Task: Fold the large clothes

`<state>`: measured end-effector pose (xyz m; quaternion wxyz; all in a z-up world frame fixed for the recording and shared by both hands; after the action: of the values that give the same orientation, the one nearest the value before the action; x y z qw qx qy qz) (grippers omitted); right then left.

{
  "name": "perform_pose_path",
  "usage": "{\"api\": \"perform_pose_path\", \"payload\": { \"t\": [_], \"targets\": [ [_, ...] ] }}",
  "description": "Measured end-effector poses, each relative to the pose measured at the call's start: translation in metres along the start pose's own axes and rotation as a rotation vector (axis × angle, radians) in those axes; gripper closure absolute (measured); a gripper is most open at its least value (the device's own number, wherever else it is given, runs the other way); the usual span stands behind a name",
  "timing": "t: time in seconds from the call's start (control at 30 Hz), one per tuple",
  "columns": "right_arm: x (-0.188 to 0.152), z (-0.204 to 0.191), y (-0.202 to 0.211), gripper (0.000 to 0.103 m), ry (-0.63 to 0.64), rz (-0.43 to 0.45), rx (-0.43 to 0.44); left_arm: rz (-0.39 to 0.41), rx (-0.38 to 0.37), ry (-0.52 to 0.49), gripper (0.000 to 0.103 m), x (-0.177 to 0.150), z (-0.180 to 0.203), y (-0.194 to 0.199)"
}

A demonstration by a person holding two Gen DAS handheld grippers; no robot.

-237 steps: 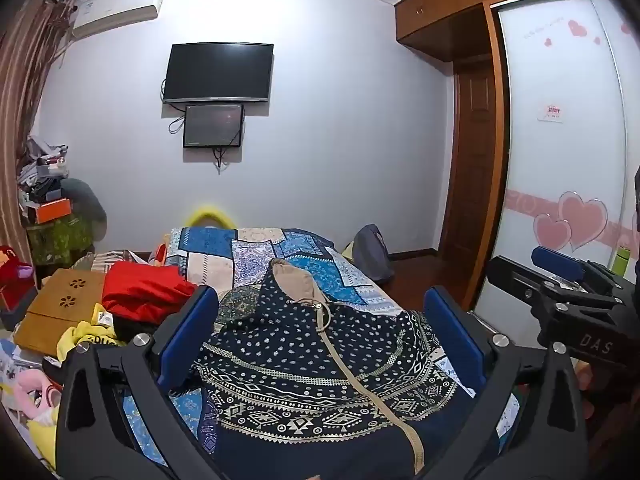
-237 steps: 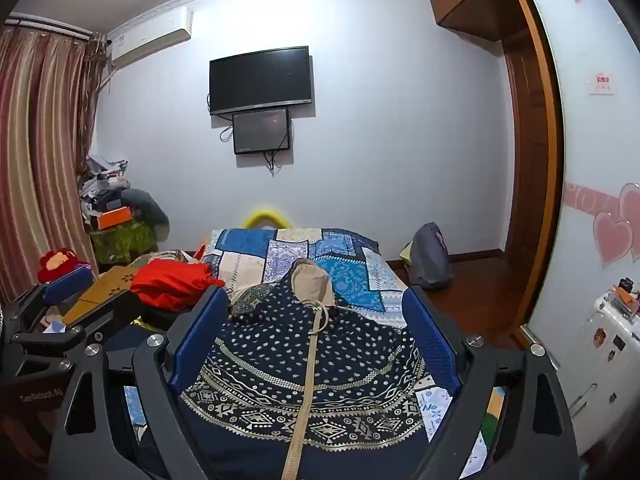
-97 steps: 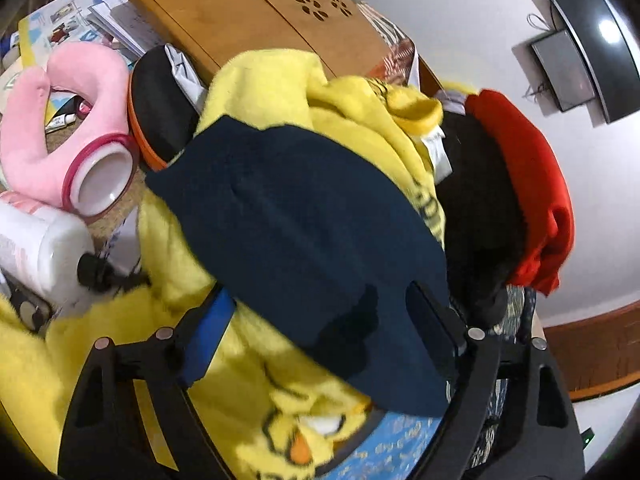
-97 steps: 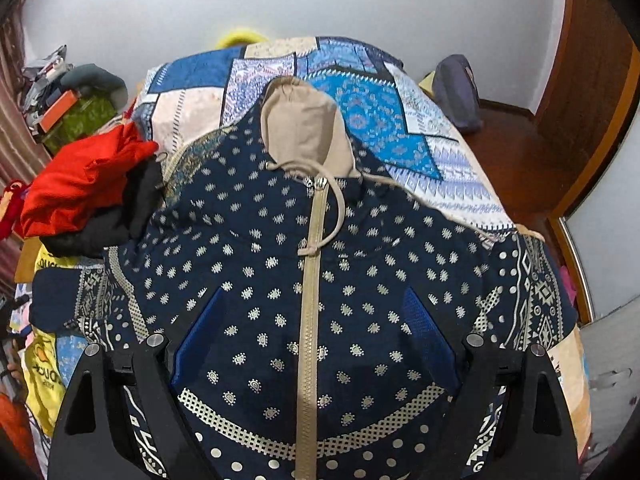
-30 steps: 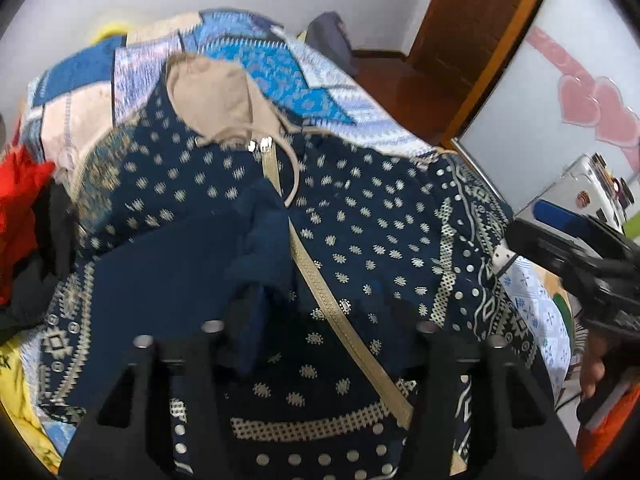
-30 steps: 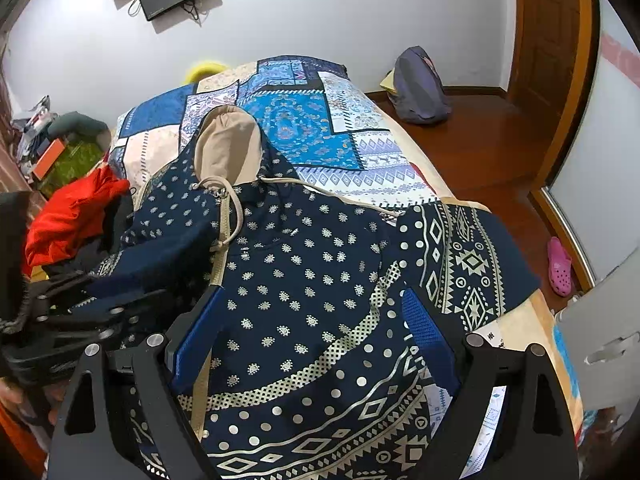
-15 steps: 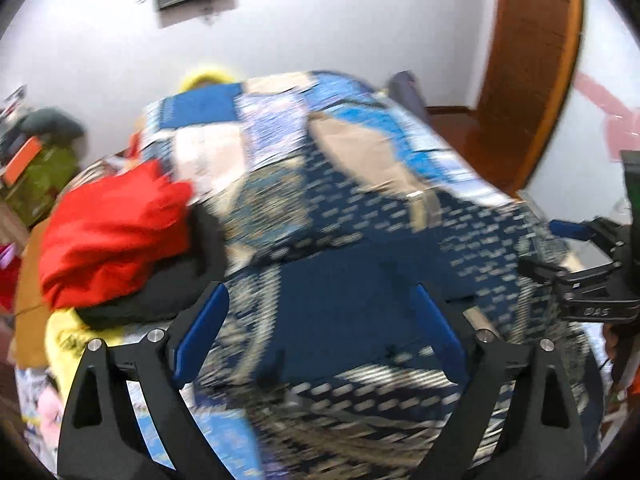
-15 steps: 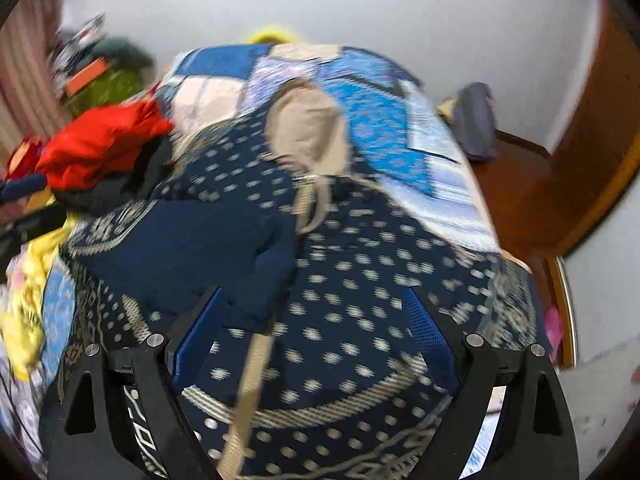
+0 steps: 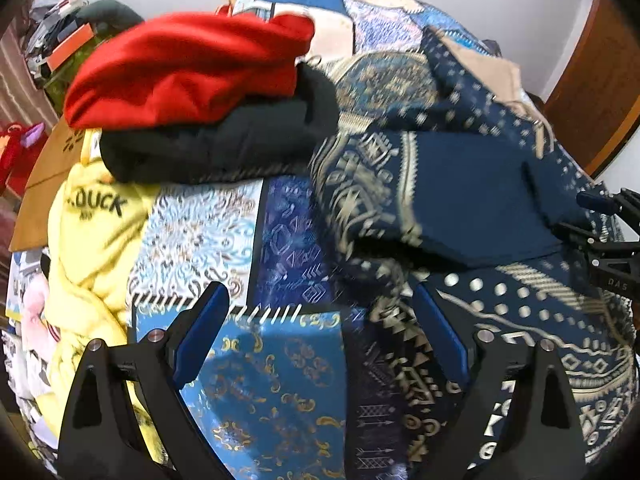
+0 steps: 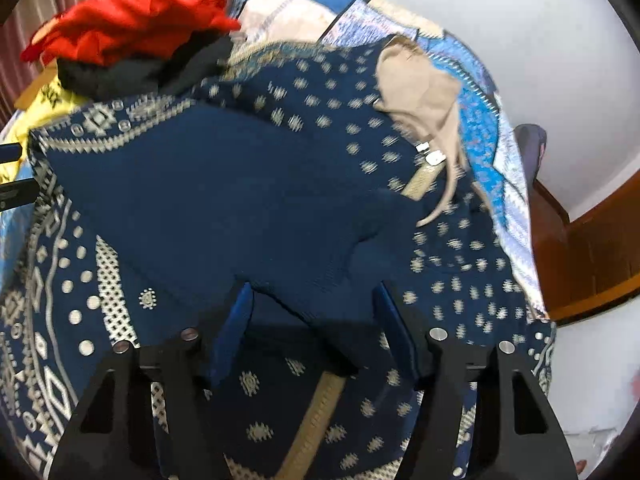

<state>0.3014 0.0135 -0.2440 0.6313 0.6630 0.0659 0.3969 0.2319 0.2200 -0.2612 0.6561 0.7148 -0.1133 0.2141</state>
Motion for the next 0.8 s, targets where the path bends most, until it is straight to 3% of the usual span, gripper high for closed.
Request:
{"api": "perform_pose_path", "payload": {
  "t": [0.2, 0.27, 0.33, 0.57, 0.8],
  "targets": [
    [0.001, 0.002, -0.007, 0.052, 0.007, -0.005, 0.04, -0.023, -0.005, 0.016, 0.01, -0.002, 0.001, -0.02],
    [0.0, 0.002, -0.007, 0.065, 0.008, 0.001, 0.044, -0.035, -0.009, 0.027, 0.01, -0.001, 0.001, -0.026],
    [0.0, 0.002, -0.005, 0.089, 0.029, 0.019, -0.012, -0.039, -0.017, 0.055, 0.01, 0.0, -0.001, -0.03],
    [0.011, 0.032, 0.028, 0.093, -0.069, 0.14, -0.006, -0.008, 0.003, 0.103, 0.01, 0.001, -0.005, -0.027],
    [0.023, 0.1, 0.081, 0.093, -0.281, 0.286, 0.003, 0.042, 0.109, 0.104, 0.01, 0.011, -0.002, -0.02]
  ]
}}
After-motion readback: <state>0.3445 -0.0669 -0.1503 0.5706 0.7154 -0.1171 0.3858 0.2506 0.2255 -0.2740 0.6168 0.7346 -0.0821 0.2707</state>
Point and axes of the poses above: each gripper's, at about its wrist camera, not at the fingertips, and y roughly against the way its jaws point, z to its right, x to its top, the point moved 1 cm from there along -y, roughly the way its jaws point, and after that the axes turned 9 degrees about -y, right-handed, at the moved point
